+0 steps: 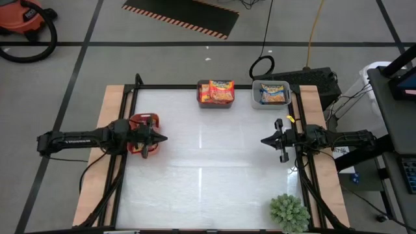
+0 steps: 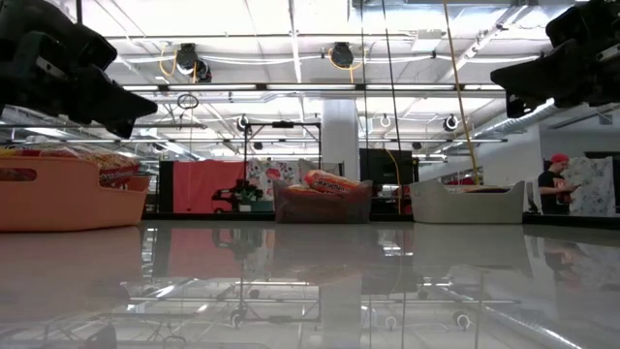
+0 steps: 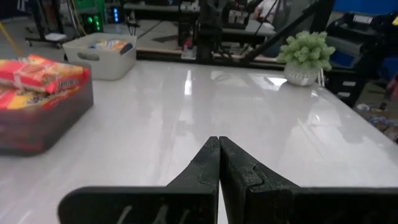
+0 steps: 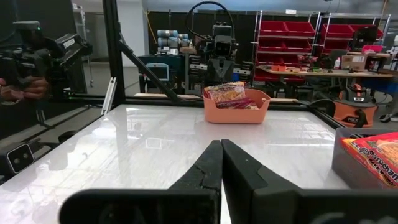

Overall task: Sort Maruchan noodles
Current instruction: Return to Home Position

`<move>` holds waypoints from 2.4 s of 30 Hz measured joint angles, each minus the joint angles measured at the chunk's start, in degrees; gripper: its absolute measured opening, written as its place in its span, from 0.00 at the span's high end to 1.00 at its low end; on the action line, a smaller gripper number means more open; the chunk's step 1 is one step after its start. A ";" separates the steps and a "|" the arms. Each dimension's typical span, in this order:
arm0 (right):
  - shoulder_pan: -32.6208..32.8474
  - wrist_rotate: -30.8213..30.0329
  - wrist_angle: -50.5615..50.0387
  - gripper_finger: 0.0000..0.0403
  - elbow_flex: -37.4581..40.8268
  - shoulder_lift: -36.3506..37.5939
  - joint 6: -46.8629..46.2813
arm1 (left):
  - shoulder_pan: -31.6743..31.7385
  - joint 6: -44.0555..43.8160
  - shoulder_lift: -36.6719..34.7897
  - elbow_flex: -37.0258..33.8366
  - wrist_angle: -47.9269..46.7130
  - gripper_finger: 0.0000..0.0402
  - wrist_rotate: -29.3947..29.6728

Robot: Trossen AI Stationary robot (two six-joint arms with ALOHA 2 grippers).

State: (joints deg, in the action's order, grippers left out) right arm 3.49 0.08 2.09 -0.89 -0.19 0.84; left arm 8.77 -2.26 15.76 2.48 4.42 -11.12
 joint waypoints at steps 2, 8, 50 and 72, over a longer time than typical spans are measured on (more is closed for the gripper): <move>0.00 0.00 0.00 1.00 0.00 0.00 0.00 | -2.12 -0.53 -1.22 0.00 0.07 0.99 2.05; 0.00 0.00 0.00 1.00 0.00 0.00 0.00 | -9.69 -0.20 -4.92 0.00 -1.02 0.99 7.77; -0.02 0.02 -0.13 1.00 0.02 0.02 0.00 | -13.42 6.92 -15.53 -1.84 -3.25 0.99 12.71; -0.02 0.02 -0.14 1.00 0.02 0.00 0.00 | -9.33 6.50 -14.64 -1.86 -3.47 0.99 8.42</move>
State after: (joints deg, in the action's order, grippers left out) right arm 3.46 0.10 1.95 -0.86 -0.19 0.84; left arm -0.56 4.24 1.13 0.62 0.95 -2.70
